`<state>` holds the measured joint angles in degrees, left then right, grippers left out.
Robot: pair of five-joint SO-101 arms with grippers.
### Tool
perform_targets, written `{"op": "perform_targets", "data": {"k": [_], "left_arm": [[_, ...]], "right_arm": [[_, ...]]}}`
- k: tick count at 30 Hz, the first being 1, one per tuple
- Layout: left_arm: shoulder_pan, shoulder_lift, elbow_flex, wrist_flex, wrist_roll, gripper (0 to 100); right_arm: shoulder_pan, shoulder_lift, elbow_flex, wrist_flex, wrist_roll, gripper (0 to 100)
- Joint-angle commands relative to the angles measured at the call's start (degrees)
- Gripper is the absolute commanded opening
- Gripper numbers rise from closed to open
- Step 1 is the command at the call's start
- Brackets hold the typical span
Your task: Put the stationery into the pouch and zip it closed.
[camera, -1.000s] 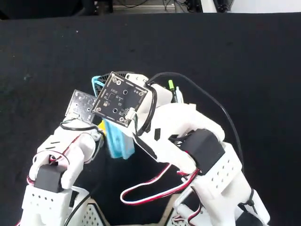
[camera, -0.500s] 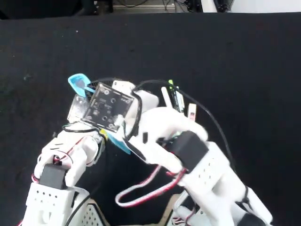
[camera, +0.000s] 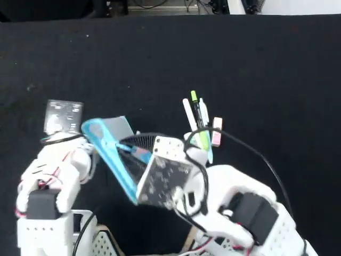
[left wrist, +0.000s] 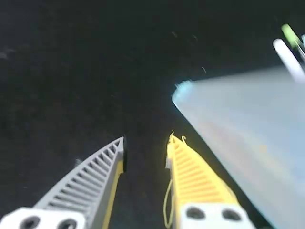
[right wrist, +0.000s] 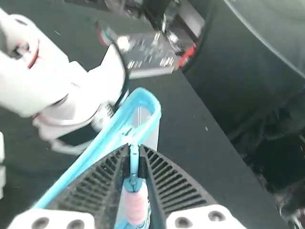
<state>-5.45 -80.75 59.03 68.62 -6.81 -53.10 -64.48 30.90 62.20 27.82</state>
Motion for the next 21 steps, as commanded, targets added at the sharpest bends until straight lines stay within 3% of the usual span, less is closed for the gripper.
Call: {"op": "perform_targets", "data": {"k": [1,9,16,21], "left_arm": [[-6.1,-0.7,-11.0,2.4,0.1,15],[-12.7,-0.6,-22.2,6.5,-8.6,16],[-12.4,-0.6,-34.5,16.8,-13.3,16],[-12.4,0.0,-43.3,19.3,-18.3,16]], "right_arm": [[-2.2,-2.1,-0.2,0.6,-0.5,1.1],[-2.4,-2.5,4.5,0.3,-0.5,1.1],[-2.4,-2.6,9.4,-4.4,-0.6,1.1],[-2.4,-2.6,10.2,-5.6,-0.6,1.1]]}}
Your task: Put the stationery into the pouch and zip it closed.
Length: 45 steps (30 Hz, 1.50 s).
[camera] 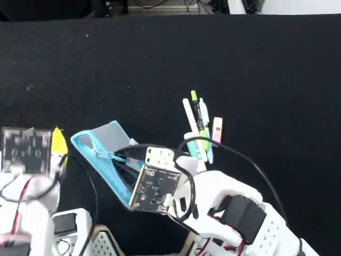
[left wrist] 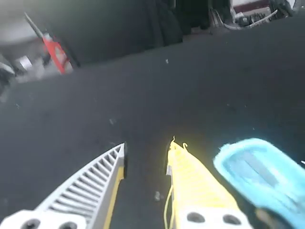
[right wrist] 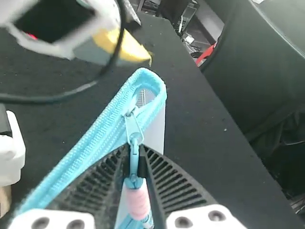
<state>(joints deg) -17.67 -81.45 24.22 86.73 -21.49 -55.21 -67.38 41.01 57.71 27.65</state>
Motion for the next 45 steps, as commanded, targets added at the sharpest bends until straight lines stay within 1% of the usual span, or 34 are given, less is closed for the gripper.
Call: {"op": "perform_targets", "data": {"k": [1,5,8,11,15,18,20,25,30,35,40,45], "left_arm": [[-0.1,0.8,-9.5,1.3,-4.4,16],[-0.1,3.8,-12.0,1.5,-5.1,21],[0.5,9.0,-14.0,3.3,-5.1,21],[4.7,15.1,-18.7,6.6,-5.1,21],[9.8,23.9,-29.1,14.0,-5.1,21],[10.5,28.7,-33.0,14.2,-5.1,21],[10.5,30.2,-33.0,14.2,-5.1,21],[10.6,30.1,-32.4,14.2,-5.1,21],[11.2,22.8,-34.0,14.2,-5.0,21],[14.4,17.2,-30.8,14.2,-5.5,21],[14.4,16.7,-23.0,14.2,-10.5,21],[14.4,18.4,-21.7,14.1,-13.3,21]], "right_arm": [[-0.3,0.3,0.0,-1.1,-0.4,1.1],[-0.3,0.3,0.1,-0.9,-0.4,1.1],[-0.3,0.3,0.1,-0.9,-0.4,1.1],[-0.2,0.3,0.2,-0.8,-0.4,1.1],[-0.1,0.3,0.2,0.2,-0.4,1.1],[-0.1,0.3,0.2,0.5,-0.4,1.1],[-0.1,0.3,0.2,0.5,-0.4,1.1],[-0.1,0.3,0.2,0.5,-0.4,1.1],[-0.1,0.3,0.2,0.5,-0.4,1.1],[-0.1,0.3,1.5,0.0,-0.3,1.1],[-0.1,0.3,2.0,0.0,-0.1,1.1],[-0.1,0.3,2.0,0.0,-0.1,1.1]]}}
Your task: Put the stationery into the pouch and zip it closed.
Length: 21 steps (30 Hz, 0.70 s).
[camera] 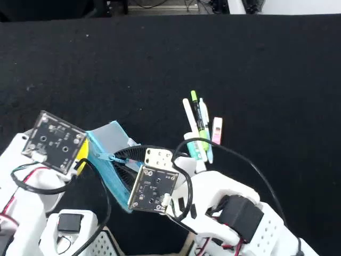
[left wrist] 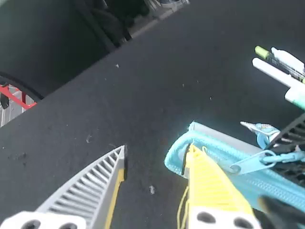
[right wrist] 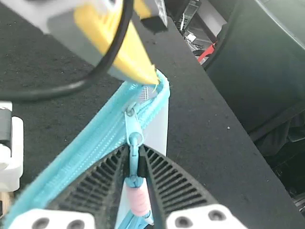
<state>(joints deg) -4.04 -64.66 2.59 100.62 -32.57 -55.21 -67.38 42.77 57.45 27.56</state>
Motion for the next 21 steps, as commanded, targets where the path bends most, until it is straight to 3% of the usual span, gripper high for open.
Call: {"op": "perform_targets", "data": {"k": [1,18,21], "left_arm": [[0.7,2.2,0.0,0.1,-2.5,21],[1.3,10.5,0.0,0.1,-3.0,21],[1.3,10.5,0.0,0.1,-2.2,11]], "right_arm": [[-0.1,0.3,0.2,0.3,0.0,1.1],[-0.1,0.3,0.5,0.4,-0.2,1.1],[-0.1,0.3,0.5,0.4,-0.3,1.1]]}}
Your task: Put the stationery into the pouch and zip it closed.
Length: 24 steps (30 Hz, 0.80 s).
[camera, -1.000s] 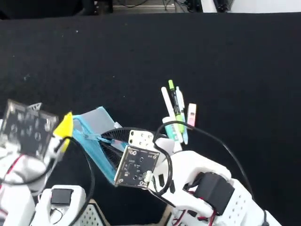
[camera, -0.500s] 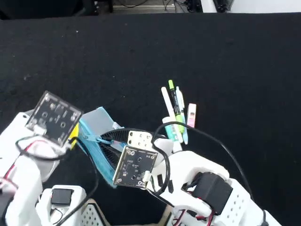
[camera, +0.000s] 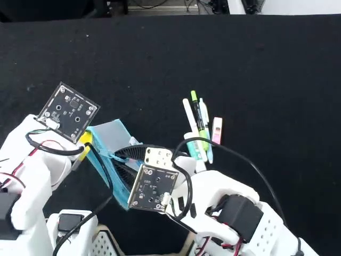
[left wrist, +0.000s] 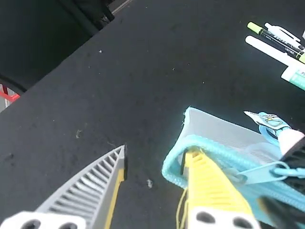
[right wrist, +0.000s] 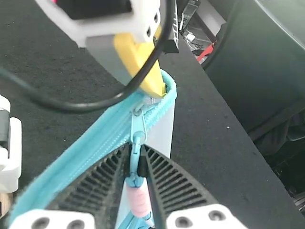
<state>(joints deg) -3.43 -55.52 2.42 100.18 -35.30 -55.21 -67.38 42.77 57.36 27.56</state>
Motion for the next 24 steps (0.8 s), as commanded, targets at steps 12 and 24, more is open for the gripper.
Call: {"op": "perform_targets", "data": {"k": [12,24], "left_arm": [[-0.7,1.3,0.2,0.5,13.6,3],[-10.3,1.4,0.2,-3.6,22.4,3]], "right_arm": [[0.2,0.2,-0.7,4.1,0.0,1.1],[10.0,0.3,-10.5,11.5,0.2,1.1]]}}
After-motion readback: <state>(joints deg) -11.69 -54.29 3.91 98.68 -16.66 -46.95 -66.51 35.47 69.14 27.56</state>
